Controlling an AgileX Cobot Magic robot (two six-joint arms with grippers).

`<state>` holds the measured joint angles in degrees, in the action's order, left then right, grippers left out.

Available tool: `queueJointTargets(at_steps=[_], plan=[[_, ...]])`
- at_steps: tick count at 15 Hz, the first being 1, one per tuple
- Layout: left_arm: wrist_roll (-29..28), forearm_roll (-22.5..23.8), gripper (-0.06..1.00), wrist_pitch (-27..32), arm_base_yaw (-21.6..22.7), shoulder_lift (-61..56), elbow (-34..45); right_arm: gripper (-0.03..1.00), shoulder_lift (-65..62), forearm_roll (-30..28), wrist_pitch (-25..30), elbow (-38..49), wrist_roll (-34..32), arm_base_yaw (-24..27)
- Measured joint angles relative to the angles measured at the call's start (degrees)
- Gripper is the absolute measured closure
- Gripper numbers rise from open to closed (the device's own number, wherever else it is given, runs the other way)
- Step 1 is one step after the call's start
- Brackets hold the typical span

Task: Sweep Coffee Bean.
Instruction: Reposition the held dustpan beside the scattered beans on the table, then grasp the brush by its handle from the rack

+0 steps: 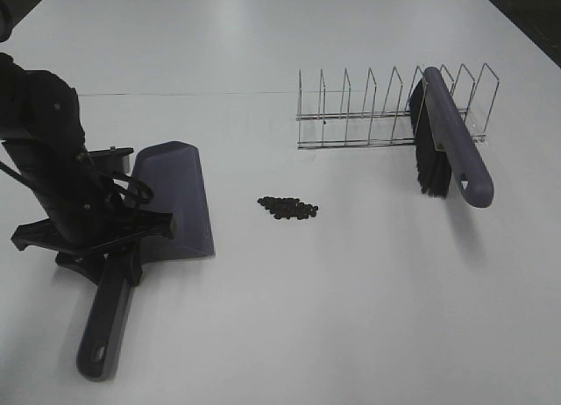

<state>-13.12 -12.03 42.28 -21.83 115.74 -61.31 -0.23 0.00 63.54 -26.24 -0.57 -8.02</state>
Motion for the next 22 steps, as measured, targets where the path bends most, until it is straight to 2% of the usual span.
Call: queueJointTargets(at_steps=[4, 7, 9, 10, 13, 18, 21, 22], plan=[[0.0, 9.6, 0.6, 0.7, -0.1, -2.3, 0.6, 0.22, 0.7, 0.7, 0.2, -1.9, 2.6, 0.0], [0.7, 13.5, 0.6, 0.9, -0.1, -4.1, 0.6, 0.22, 5.0, 1.0, 0.2, -5.8, 5.5, 0.0], [3.4, 14.0, 0.6, 0.9, -0.1, -4.1, 0.6, 0.22, 9.7, 1.1, 0.2, -9.0, 6.5, 0.0], [4.4, 14.0, 0.6, 0.3, -0.1, -4.1, 0.6, 0.22, 16.0, 1.1, 0.2, -12.2, 6.0, 0.0], [4.5, 14.0, 0.6, -0.9, -0.1, -4.1, 0.6, 0.22, 28.4, 1.1, 0.5, -18.4, 0.6, 0.0], [4.5, 13.9, 0.6, -0.9, -0.1, -4.1, 0.6, 0.23, 49.2, 1.0, 1.0, -29.0, -1.9, 0.0], [4.5, 13.5, 0.6, -0.9, -0.1, -4.1, 0.7, 0.25, 60.8, 1.0, 3.2, -35.6, -2.6, 0.0], [4.5, 13.5, 0.6, -0.9, -0.1, -4.1, 0.7, 0.26, 71.2, 1.0, 6.0, -41.7, -2.8, 0.0]])
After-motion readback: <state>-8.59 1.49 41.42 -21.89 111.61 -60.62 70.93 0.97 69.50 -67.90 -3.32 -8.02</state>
